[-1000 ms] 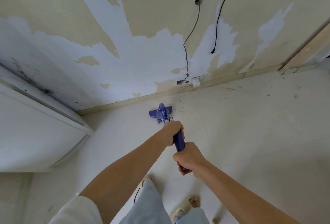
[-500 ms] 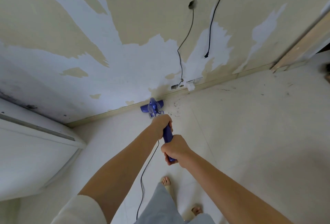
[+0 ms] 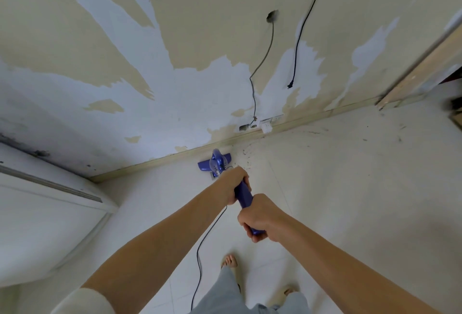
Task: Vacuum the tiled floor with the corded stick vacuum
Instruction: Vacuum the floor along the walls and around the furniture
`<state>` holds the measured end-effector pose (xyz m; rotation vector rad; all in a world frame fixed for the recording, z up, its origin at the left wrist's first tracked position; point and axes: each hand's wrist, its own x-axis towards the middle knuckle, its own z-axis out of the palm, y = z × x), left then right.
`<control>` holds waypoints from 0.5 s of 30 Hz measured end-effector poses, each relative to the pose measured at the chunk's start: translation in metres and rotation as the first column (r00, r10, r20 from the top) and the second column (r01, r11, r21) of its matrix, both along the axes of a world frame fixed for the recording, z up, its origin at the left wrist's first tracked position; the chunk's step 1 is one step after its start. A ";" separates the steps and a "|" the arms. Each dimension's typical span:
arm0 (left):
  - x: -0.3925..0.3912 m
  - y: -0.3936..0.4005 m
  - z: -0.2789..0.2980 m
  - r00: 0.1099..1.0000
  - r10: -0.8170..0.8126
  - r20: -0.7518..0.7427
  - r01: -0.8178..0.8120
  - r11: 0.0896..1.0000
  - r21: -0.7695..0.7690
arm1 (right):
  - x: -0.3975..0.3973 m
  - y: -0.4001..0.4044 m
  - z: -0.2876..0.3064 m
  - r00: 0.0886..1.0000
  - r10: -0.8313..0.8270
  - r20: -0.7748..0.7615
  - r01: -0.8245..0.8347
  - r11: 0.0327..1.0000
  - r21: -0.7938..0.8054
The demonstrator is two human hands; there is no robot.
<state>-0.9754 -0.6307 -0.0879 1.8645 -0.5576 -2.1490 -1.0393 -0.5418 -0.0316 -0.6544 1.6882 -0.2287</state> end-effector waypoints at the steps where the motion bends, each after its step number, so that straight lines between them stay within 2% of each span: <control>1: 0.000 0.003 0.001 1.000 0.006 -0.010 -0.006 1.000 0.007 | 0.000 0.002 0.001 1.000 -0.001 0.015 0.001 1.000 0.000; 6: 0.001 0.004 -0.001 1.000 0.017 -0.011 -0.017 1.000 0.001 | 0.001 0.003 -0.009 1.000 -0.006 0.029 0.006 1.000 -0.008; 15: -0.003 -0.007 -0.006 0.994 -0.036 0.106 0.043 0.997 -0.061 | 0.005 -0.007 -0.024 0.999 -0.038 0.029 0.038 0.999 -0.007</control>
